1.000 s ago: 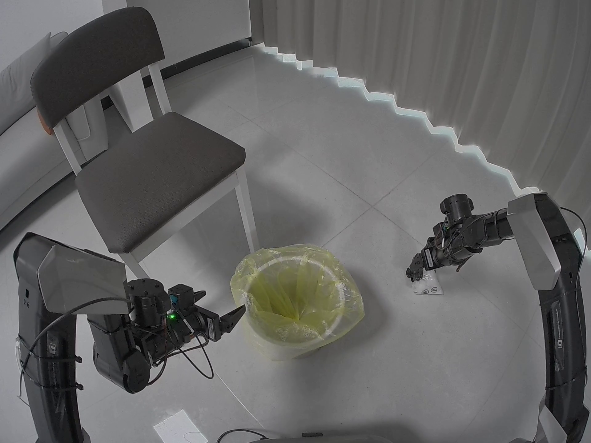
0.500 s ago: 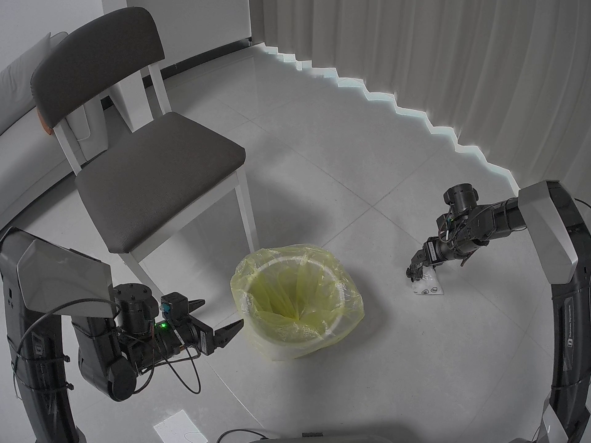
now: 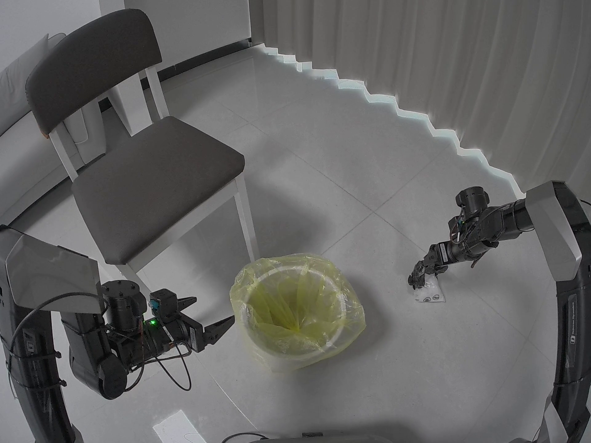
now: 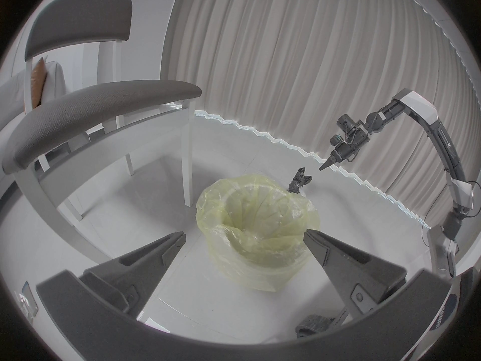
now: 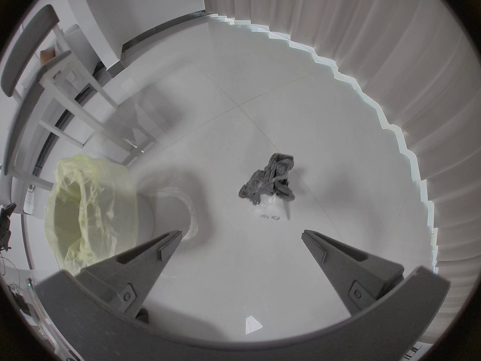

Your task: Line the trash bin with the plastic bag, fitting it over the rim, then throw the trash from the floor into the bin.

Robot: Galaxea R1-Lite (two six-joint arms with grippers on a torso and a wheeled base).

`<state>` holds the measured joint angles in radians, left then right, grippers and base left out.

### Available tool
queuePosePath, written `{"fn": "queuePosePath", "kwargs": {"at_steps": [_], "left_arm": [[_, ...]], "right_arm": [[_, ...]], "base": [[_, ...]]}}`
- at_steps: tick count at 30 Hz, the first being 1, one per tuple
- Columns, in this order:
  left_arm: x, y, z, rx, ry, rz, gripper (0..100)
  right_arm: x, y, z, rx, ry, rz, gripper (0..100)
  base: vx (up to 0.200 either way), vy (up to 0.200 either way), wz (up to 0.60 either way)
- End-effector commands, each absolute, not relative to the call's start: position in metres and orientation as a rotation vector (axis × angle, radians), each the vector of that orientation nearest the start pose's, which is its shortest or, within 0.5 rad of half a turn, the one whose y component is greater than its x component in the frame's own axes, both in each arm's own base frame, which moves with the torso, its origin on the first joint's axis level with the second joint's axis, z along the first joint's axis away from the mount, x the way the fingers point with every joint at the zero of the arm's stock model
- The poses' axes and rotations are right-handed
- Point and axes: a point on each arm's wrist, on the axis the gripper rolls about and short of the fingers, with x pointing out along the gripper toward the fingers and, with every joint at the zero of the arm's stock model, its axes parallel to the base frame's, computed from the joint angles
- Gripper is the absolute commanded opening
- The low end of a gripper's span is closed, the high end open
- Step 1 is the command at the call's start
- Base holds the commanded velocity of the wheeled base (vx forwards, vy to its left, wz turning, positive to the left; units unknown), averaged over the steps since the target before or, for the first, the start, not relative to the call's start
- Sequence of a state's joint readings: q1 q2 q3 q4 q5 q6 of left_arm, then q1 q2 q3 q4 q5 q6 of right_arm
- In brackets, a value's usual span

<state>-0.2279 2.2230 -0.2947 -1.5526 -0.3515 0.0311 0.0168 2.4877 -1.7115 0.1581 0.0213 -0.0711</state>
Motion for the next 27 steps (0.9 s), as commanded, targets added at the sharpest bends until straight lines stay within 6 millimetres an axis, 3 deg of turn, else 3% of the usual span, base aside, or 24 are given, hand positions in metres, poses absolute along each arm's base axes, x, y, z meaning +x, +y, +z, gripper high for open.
{"fn": "queuePosePath", "kwargs": {"at_steps": [1,8,14,17,22,24,27], "left_arm": [[0.272,-0.071,0.017,-0.008,0.357,-0.579,100],[0.270,-0.068,0.025,-0.069,0.352,-0.560,100],[0.263,-0.067,0.032,-0.068,0.342,-0.562,100],[0.261,-0.069,0.036,-0.074,0.333,-0.571,100],[0.262,-0.069,0.039,-0.071,0.318,-0.570,100],[0.266,-0.067,0.041,-0.073,0.300,-0.563,100],[0.266,-0.067,0.044,-0.074,0.288,-0.561,100]], "right_arm": [[0.487,-0.017,0.008,-0.058,0.947,0.031,100],[0.517,-0.034,-0.030,-0.049,0.919,0.005,100],[0.497,-0.038,-0.108,-0.022,1.179,0.008,100],[0.487,-0.038,-0.128,-0.009,1.277,0.011,100],[0.488,-0.038,-0.115,0.017,1.264,0.033,100],[0.493,-0.040,-0.091,0.024,1.214,0.035,100],[0.496,-0.042,-0.074,0.026,1.172,0.040,100]], "base": [[0.000,0.000,0.00],[0.000,0.000,0.00],[0.000,0.000,0.00],[0.000,0.000,0.00],[0.040,0.000,0.00],[0.200,0.000,0.00],[0.200,0.000,0.00]]}}
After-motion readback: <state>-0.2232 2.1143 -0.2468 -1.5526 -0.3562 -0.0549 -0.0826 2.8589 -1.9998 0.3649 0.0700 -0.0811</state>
